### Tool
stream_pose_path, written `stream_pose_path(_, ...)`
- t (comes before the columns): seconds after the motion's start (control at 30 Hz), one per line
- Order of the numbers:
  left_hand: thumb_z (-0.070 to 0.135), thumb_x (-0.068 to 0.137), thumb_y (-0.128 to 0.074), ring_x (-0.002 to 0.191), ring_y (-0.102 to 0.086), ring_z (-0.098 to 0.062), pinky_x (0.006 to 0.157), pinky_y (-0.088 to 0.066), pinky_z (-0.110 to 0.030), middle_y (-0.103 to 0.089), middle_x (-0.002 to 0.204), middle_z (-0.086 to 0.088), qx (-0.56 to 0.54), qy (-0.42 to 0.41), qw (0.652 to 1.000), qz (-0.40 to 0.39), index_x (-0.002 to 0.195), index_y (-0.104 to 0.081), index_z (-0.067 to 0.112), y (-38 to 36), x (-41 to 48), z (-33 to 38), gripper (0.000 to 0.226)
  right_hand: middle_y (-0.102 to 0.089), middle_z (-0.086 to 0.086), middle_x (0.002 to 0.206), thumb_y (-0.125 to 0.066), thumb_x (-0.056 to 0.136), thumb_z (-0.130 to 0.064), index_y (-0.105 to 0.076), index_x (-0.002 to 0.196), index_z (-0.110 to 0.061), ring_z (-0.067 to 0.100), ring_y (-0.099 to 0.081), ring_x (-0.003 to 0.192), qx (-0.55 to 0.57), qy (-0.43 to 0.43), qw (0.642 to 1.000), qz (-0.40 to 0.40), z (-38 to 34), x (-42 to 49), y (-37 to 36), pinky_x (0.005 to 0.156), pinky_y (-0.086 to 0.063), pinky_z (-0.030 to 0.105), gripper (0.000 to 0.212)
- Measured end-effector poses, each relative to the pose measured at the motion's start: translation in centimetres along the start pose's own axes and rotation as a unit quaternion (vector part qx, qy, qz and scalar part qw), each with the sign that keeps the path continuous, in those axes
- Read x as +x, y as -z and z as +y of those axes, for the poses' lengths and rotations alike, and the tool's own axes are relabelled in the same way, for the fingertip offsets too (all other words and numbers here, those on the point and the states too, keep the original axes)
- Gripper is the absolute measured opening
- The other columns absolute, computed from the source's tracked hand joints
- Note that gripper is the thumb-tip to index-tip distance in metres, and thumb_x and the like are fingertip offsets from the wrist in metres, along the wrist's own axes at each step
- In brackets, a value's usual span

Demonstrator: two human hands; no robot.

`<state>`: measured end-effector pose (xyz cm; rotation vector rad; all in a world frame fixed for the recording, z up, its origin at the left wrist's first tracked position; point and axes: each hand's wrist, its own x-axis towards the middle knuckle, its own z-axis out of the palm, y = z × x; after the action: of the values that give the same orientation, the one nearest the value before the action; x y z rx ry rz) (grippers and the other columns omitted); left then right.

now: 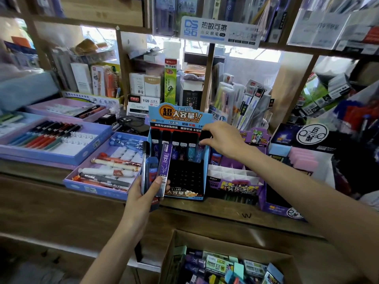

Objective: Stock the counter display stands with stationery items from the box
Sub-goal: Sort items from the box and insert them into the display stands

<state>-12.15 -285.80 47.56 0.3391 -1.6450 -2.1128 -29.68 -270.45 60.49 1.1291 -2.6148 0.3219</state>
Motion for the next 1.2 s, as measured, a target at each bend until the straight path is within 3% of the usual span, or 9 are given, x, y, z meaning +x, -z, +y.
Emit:
stream_pose_path(0.2,0.043,0.074,-0.065,0.078,-0.070,-0.011,0.051,-0.049,-0.017,-0.074,0.090,0.000,0.007,0.019,1.000,0.008,0.103,-0.066,0.024,-0.2,-0.2,0.1,0.034,-0.062,0.011,0.109,-0.065,0.087,-0.029,-0.062,0.114,-0.012,0.030,-0.056,0.104,-0.047,0.014,0.999,0.010,-0.1,0.3,-0.1,0.066,-0.040,0.033,0.032)
stream_pose_path(0.3,0.047,0.074,-0.065,0.082,-0.070,-0.014,0.058,-0.050,-0.023,-0.073,0.094,-0.002,0.017,0.021,1.000,0.010,0.099,-0.067,0.030,-0.2,-0.2,0.1,0.030,-0.062,0.011,0.108,-0.064,0.088,-0.029,-0.060,0.111,-0.011,0.029,-0.055,0.105,-0.057,0.022,0.998,-0.006,-0.4,0.3,-0.6,0.063,-0.038,0.032,0.030)
stream_pose_path(0.47,0.045,0.076,-0.065,0.072,-0.068,-0.010,0.053,-0.049,-0.019,-0.073,0.092,-0.003,0.017,0.021,1.000,-0.002,0.096,-0.068,0.033,-0.4,-0.4,0.2,0.024,-0.063,0.010,0.111,-0.066,0.086,-0.027,-0.059,0.115,-0.012,0.029,-0.056,0.105,-0.021,0.016,0.999,-0.048,-0.7,0.5,-0.3,0.071,-0.046,0.036,0.033)
stream_pose_path(0.63,0.043,0.076,-0.065,0.078,-0.069,-0.011,0.053,-0.049,-0.018,-0.074,0.093,-0.002,0.009,0.019,1.000,-0.004,0.104,-0.066,0.026,-0.5,-0.5,0.4,0.033,-0.057,0.015,0.099,-0.066,0.086,-0.023,-0.042,0.111,-0.007,0.034,-0.055,0.085,-0.011,0.002,0.999,0.030,-0.8,-0.7,-1.6,0.064,-0.048,0.041,0.038)
stream_pose_path(0.73,0.040,0.077,-0.064,0.080,-0.070,-0.012,0.054,-0.050,-0.016,-0.074,0.092,-0.004,0.006,0.017,1.000,-0.003,0.108,-0.065,0.020,-0.4,-0.5,0.5,0.037,-0.053,0.012,0.105,-0.067,0.085,-0.025,-0.048,0.112,-0.006,0.029,-0.050,0.096,-0.080,0.039,0.992,0.084,-0.6,-1.2,-2.3,0.063,-0.037,0.034,0.037)
stream_pose_path(1.0,0.039,0.076,-0.063,0.072,-0.068,-0.007,0.054,-0.049,-0.016,-0.074,0.088,0.001,0.006,0.005,1.000,-0.021,0.102,-0.064,0.025,-0.8,-0.9,1.0,0.030,-0.048,0.009,0.116,-0.050,0.095,-0.023,-0.057,0.117,-0.006,0.024,-0.044,0.106,-0.116,0.044,0.988,0.092,-0.5,-1.6,-2.4,0.082,-0.039,0.032,0.028)
stream_pose_path(1.07,0.036,0.078,-0.062,0.075,-0.069,-0.009,0.055,-0.050,-0.017,-0.074,0.089,-0.001,0.006,-0.003,1.000,-0.027,0.104,-0.064,0.023,-1.0,-1.1,1.2,0.029,-0.050,0.007,0.114,-0.049,0.096,-0.022,-0.056,0.120,-0.008,0.022,-0.046,0.106,-0.065,0.041,0.993,0.095,-1.4,-2.3,-2.0,0.082,-0.040,0.031,0.030)
stream_pose_path(1.13,0.033,0.079,-0.062,0.077,-0.070,-0.010,0.057,-0.051,-0.017,-0.074,0.089,-0.001,0.002,-0.012,1.000,-0.029,0.105,-0.063,0.020,-1.2,-1.1,1.4,0.030,-0.057,0.003,0.107,-0.050,0.096,-0.027,-0.060,0.115,-0.010,0.014,-0.050,0.096,0.109,0.005,0.992,0.068,-2.9,-3.3,-1.6,0.078,-0.041,0.029,0.028)
stream_pose_path(1.2,0.032,0.078,-0.063,0.074,-0.070,-0.009,0.056,-0.051,-0.016,-0.074,0.086,0.000,0.001,-0.015,0.999,-0.030,0.106,-0.062,0.017,-1.6,-1.2,1.6,0.032,-0.064,-0.003,0.095,-0.049,0.095,-0.038,-0.065,0.100,-0.018,0.005,-0.055,0.083,0.326,-0.049,0.944,-0.025,-4.6,-4.5,-1.2,0.072,-0.040,0.023,0.026)
